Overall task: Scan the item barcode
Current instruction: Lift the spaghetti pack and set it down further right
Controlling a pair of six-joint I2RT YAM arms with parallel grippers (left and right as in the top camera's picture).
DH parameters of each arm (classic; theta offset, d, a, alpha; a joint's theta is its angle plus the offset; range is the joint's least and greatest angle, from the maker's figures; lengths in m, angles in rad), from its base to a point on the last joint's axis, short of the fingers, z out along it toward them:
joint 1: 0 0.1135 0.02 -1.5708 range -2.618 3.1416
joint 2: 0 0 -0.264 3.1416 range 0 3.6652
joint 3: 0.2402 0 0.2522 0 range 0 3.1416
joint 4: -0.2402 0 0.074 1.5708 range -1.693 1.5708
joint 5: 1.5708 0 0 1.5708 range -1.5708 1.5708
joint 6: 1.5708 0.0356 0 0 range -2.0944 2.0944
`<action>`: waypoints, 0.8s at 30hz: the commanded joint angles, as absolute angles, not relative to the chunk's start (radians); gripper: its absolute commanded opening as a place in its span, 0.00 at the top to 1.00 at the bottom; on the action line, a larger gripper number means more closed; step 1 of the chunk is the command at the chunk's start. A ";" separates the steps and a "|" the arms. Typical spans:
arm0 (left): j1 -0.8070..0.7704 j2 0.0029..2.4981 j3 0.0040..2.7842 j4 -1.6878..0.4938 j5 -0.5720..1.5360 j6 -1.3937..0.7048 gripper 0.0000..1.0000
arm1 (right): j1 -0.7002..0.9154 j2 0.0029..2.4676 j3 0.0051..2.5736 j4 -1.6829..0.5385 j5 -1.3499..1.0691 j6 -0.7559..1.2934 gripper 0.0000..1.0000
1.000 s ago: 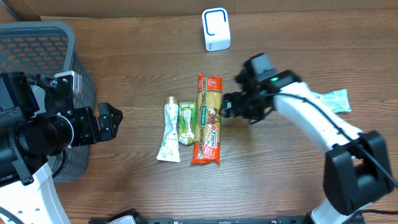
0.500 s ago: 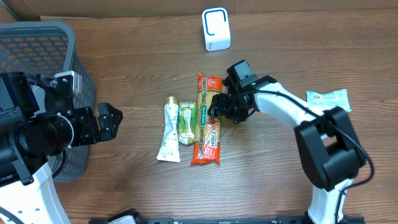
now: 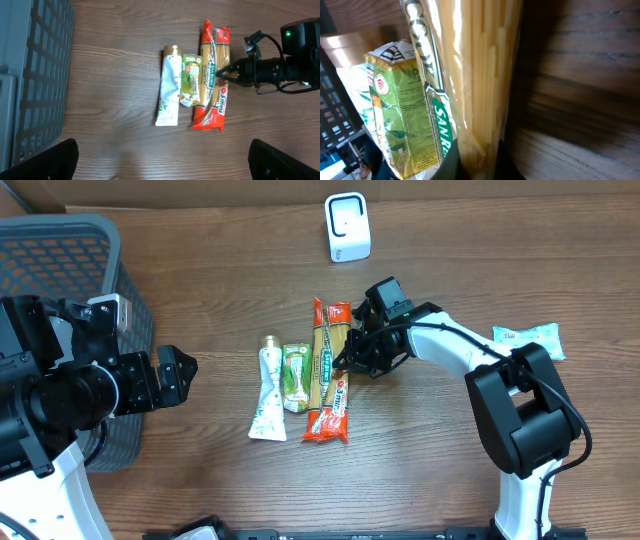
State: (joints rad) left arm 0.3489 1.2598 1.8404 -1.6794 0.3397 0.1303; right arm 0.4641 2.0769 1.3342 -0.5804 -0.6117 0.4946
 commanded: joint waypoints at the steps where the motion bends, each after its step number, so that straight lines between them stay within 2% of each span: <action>1: 0.354 1.262 1.840 -1.678 0.340 0.138 0.00 | 0.442 2.084 1.328 -0.634 -0.630 0.471 0.96; 6: 0.354 1.262 1.840 -1.678 0.340 0.138 0.00 | 0.344 1.946 1.331 -0.760 -0.566 0.392 0.96; 13: 0.354 1.262 1.840 -1.678 0.340 0.138 0.00 | 0.251 1.675 1.353 -1.035 -0.211 0.400 0.96; 19: 0.354 1.262 1.840 -1.678 0.340 0.138 0.00 | 0.323 1.684 1.386 -1.188 0.284 0.445 0.96; 24: 0.354 1.262 1.840 -1.678 0.340 0.138 0.00 | 0.427 1.806 1.386 -1.195 0.501 0.445 0.96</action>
State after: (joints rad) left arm 0.3489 1.2598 1.8404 -1.6794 0.3397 0.1303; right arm 0.3695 1.7393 1.3540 -1.2015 0.2672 0.4339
